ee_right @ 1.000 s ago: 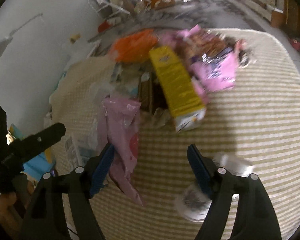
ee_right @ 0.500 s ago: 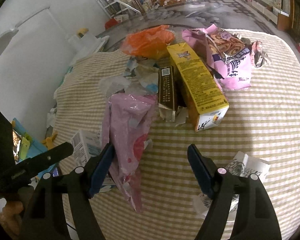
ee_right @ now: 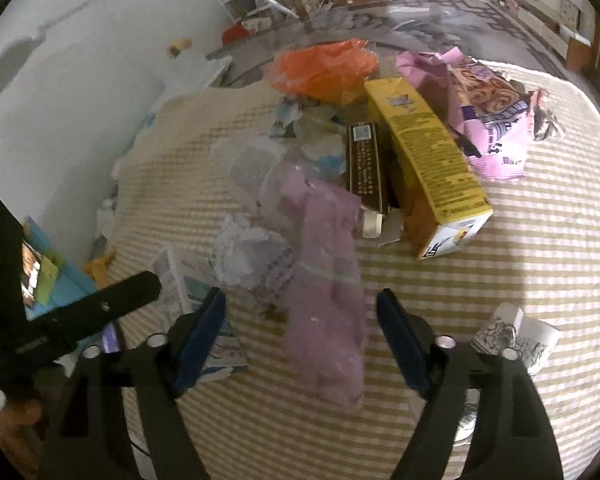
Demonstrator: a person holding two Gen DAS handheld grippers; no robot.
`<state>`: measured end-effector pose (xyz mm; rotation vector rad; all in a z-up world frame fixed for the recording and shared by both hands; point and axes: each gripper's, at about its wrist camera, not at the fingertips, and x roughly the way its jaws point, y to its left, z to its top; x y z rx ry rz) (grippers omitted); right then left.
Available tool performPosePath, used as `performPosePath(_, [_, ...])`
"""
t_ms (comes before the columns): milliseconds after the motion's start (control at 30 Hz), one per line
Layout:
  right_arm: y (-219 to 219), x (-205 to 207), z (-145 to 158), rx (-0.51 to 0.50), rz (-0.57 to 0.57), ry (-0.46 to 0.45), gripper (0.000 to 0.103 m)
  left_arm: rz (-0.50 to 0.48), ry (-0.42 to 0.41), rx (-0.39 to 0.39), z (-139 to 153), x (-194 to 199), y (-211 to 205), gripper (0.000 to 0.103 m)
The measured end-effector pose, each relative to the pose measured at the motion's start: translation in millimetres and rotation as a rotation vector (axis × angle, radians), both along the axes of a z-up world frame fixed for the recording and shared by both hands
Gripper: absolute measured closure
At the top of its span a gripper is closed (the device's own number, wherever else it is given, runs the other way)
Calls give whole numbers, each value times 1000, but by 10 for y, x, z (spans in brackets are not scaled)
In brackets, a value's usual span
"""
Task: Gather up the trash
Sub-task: 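Move the right tool to the pink wrapper while the left tool approaches the white milk carton, then grasp the pink wrapper with the right tool while the left tool grasps the milk carton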
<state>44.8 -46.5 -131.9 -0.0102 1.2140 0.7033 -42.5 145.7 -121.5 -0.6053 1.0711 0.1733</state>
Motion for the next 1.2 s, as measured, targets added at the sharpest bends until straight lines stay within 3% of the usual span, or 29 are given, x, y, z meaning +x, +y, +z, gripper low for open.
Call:
performPosePath(33, [-6, 5, -19, -7, 4, 7, 72, 0, 7, -10, -22, -2, -3, 24])
performPosePath(233, [-137, 4, 161, 3, -28, -116, 76, 6, 58, -56, -190, -11, -34, 24])
performPosePath(400, [-198, 11, 205, 17, -35, -139, 76, 8, 96, -84, -315, 6, -69, 24])
performPosePath(567, [-235, 20, 211, 25, -47, -137, 76, 10, 81, -119, -331, 3, -56, 48])
performPosePath(733, [-273, 19, 252, 32, -60, -147, 76, 18, 42, -91, -216, -27, -15, 59])
performPosePath(967, [-367, 26, 313, 49, -79, -168, 76, 50, -34, -19, 49, -85, 96, 61])
performPosePath(1200, [-512, 14, 439, 64, -109, -224, 76, 19, -102, 65, 313, 5, -5, 61])
